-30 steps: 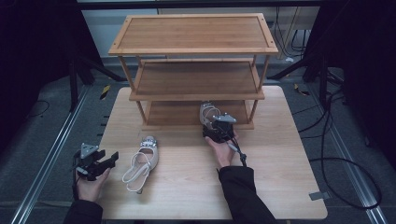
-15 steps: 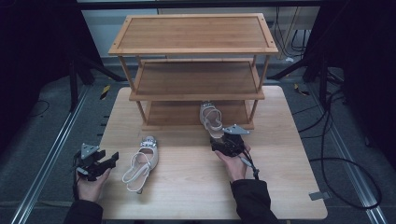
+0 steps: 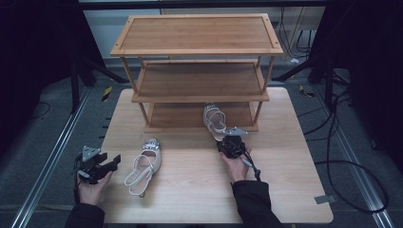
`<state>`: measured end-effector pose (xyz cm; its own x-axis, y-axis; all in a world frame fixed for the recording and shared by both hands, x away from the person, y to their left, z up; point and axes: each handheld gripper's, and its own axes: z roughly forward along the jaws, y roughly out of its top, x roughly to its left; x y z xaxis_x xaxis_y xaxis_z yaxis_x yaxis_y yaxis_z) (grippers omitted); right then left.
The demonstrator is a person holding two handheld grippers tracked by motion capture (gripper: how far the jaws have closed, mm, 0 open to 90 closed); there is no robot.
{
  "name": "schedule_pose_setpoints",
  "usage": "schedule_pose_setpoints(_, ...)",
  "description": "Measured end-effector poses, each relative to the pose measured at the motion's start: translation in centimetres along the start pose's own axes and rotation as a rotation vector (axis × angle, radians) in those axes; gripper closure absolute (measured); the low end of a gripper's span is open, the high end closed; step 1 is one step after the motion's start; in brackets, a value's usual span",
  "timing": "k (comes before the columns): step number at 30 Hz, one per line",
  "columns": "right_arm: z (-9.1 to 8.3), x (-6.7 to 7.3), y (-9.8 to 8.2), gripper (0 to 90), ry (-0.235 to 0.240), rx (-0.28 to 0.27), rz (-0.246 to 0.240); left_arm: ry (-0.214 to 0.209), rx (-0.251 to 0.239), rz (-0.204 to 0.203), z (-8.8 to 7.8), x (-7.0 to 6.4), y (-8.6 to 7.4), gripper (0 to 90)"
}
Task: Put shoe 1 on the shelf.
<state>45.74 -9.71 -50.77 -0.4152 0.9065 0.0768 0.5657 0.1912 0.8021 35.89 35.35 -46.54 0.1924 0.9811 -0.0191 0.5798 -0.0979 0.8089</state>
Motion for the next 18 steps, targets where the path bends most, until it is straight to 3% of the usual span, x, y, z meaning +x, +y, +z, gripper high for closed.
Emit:
schedule_pose_setpoints(2, 0.2, 0.1, 0.1, 76.0, 0.009, 0.006, 0.005, 0.001, 0.001, 0.000, 0.0, 0.0, 0.0, 42.1)
schedule_pose_setpoints(4, 0.5, 0.6, 0.2, 76.4, 0.004, 0.011, -0.018, 0.002, 0.001, -0.001, 0.0, 0.0, 0.0, 42.2)
schedule_pose_setpoints(6, 0.7, 1.1, 0.5, 76.4, 0.013, -0.003, -0.010, 0.001, 0.000, -0.001, 0.0, 0.0, 0.0, 42.2)
schedule_pose_setpoints(12, 1.3, 1.8, 2.7, 77.3, 0.019, -0.044, -0.003, -0.001, -0.001, 0.001, 0.0, 0.0, 0.0, 42.2)
schedule_pose_setpoints(18, 3.4, 1.9, 4.1, 77.0, 0.011, -0.052, -0.001, -0.001, -0.001, -0.006, 0.0, 0.2, -0.1, 42.2)
